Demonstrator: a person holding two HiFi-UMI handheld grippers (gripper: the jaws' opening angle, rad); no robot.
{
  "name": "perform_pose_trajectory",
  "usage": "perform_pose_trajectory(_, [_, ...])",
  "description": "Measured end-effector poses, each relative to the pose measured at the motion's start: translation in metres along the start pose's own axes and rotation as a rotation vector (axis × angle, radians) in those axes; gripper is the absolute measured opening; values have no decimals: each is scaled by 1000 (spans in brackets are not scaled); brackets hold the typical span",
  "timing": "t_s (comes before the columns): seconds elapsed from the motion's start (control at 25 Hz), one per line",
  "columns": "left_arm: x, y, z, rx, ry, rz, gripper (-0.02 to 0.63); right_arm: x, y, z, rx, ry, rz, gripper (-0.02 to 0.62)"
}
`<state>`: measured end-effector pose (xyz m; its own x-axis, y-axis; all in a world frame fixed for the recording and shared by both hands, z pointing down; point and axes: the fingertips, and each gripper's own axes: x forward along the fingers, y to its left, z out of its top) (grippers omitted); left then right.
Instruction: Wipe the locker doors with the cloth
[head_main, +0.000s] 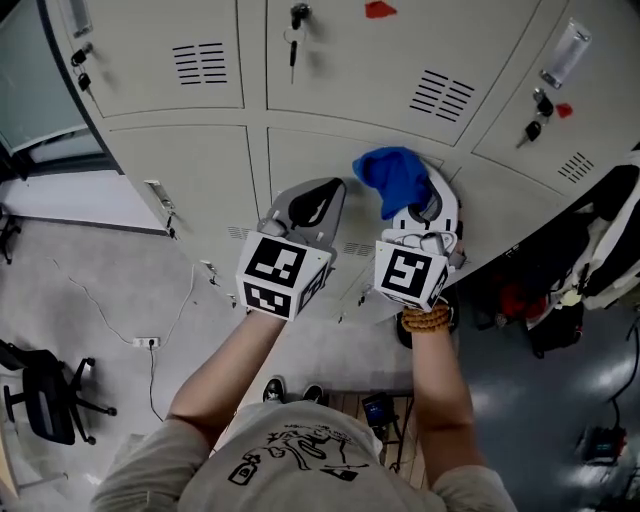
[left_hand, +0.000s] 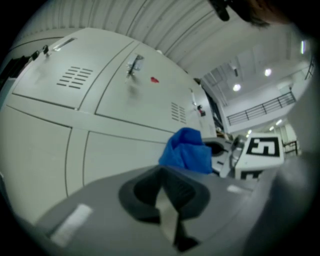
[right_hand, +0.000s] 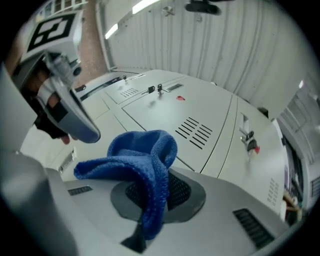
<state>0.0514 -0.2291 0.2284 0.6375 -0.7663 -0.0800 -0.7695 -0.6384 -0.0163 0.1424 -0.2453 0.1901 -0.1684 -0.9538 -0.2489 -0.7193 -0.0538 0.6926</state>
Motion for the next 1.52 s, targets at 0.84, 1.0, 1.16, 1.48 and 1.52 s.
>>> perform_pose_trajectory(0.84, [-110, -13, -53, -84, 71, 55, 2, -129, 98, 28, 854, 98, 315, 29])
perform_pose_trajectory(1.0, [-112, -9, -52, -87, 71, 58, 2, -131, 99, 29, 869, 101, 314, 29])
perform_pose_trajectory(1.16, [-111, -12, -56, -98, 77, 47, 2, -132, 100, 27, 874, 108, 312, 29])
perform_pose_trajectory(1.48, [-108, -15, -57, -106, 78, 31, 2, -132, 101, 27, 871, 110, 313, 29])
perform_pose_trajectory(1.52, [-107, -14, -57, -106, 78, 31, 2, -132, 101, 27, 871, 110, 314, 29])
